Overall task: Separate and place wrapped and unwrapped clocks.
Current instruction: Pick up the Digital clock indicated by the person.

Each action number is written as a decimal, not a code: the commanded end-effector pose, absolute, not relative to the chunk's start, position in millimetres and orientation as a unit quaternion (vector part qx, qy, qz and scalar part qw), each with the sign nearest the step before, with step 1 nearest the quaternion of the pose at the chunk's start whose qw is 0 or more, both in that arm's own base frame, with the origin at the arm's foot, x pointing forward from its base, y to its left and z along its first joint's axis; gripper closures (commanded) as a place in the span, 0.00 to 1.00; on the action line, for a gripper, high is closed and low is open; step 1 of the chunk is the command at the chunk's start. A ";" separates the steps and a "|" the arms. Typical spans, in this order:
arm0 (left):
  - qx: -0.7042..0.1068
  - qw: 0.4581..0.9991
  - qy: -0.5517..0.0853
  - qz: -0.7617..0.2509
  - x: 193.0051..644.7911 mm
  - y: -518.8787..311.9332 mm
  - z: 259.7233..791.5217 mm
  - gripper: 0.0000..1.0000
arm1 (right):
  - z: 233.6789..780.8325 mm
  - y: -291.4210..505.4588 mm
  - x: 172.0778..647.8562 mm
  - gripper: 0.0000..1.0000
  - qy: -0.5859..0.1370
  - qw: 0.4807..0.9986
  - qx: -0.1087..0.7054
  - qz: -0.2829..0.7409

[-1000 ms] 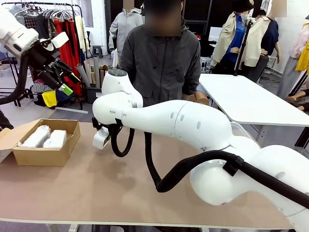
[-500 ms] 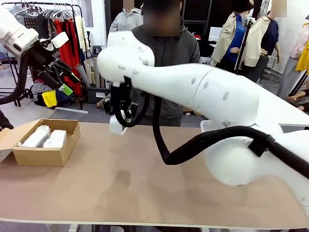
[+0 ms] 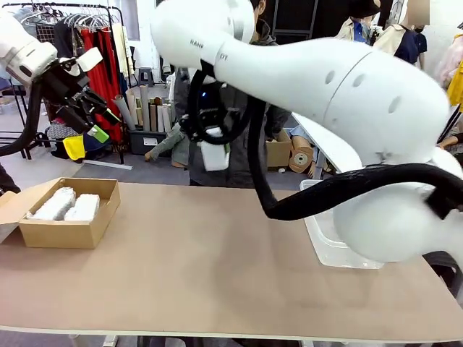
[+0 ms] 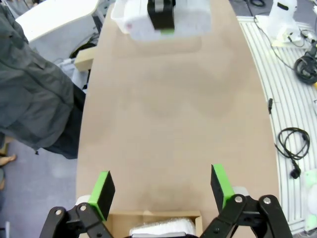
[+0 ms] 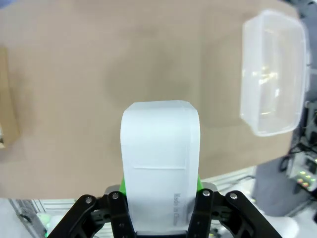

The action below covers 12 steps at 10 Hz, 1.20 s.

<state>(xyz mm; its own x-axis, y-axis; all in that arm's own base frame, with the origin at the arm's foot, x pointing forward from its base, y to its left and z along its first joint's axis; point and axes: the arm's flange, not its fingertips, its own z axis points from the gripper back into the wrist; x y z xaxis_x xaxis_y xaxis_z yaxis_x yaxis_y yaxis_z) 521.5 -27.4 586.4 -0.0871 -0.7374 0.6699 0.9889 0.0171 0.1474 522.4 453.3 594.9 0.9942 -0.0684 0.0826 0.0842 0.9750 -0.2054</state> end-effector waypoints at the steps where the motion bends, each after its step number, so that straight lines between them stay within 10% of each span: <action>1: -0.203 0.638 -0.304 -0.677 519.0 -24.4 586.6 0.00 | 550.9 345.6 422.1 1.00 -0.085 0.987 -0.139 -0.009; 12: -0.203 0.638 -0.304 -0.677 519.0 -24.4 586.6 0.00 | 527.1 136.1 407.3 1.00 -0.138 0.983 -0.099 0.062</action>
